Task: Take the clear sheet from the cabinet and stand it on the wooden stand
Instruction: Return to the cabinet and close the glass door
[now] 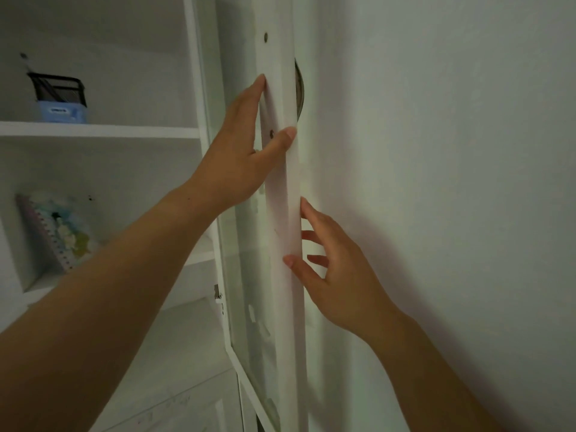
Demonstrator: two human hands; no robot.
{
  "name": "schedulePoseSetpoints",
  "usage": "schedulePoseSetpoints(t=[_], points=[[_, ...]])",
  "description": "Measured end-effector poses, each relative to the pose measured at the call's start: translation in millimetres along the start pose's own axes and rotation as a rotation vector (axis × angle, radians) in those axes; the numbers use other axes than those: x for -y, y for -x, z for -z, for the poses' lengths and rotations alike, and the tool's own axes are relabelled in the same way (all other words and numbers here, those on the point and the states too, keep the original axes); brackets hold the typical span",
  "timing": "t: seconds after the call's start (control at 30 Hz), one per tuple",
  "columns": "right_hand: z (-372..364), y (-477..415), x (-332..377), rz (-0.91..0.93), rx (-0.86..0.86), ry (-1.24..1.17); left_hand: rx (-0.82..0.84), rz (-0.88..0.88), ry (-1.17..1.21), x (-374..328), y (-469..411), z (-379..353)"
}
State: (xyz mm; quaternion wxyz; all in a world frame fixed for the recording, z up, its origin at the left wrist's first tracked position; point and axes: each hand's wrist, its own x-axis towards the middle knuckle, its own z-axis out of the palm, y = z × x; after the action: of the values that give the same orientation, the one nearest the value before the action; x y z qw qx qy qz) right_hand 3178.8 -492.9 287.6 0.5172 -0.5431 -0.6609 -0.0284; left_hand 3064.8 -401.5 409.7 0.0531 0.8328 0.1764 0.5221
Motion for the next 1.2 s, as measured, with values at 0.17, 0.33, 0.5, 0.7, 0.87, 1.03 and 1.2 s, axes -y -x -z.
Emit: schedulePoseSetpoints(t=[0.17, 0.33, 0.5, 0.7, 0.87, 1.03, 1.2], points=[[-2, 1, -2, -0.005, 0.022, -0.067, 0.002, 0.017, 0.013, -3, 1, -2], [-7, 3, 1, 0.009, 0.0, -0.123, 0.007, 0.022, 0.015, -1, 3, -1], [-12, 4, 7, 0.02, -0.01, -0.102, 0.03, 0.007, -0.005, 5, 3, 5], [-25, 5, 20, 0.03, -0.011, -0.106, 0.041, -0.047, -0.031, 12, 13, 23], [-48, 8, 37, 0.043, -0.031, -0.117, 0.06, -0.059, -0.015, 22, 24, 47], [-79, 9, 62, 0.03, -0.039, -0.111, 0.08, -0.084, 0.037, 39, 38, 78], [-113, 7, 88, 0.047, -0.054, -0.093, 0.084, -0.097, 0.042, 63, 49, 114]])
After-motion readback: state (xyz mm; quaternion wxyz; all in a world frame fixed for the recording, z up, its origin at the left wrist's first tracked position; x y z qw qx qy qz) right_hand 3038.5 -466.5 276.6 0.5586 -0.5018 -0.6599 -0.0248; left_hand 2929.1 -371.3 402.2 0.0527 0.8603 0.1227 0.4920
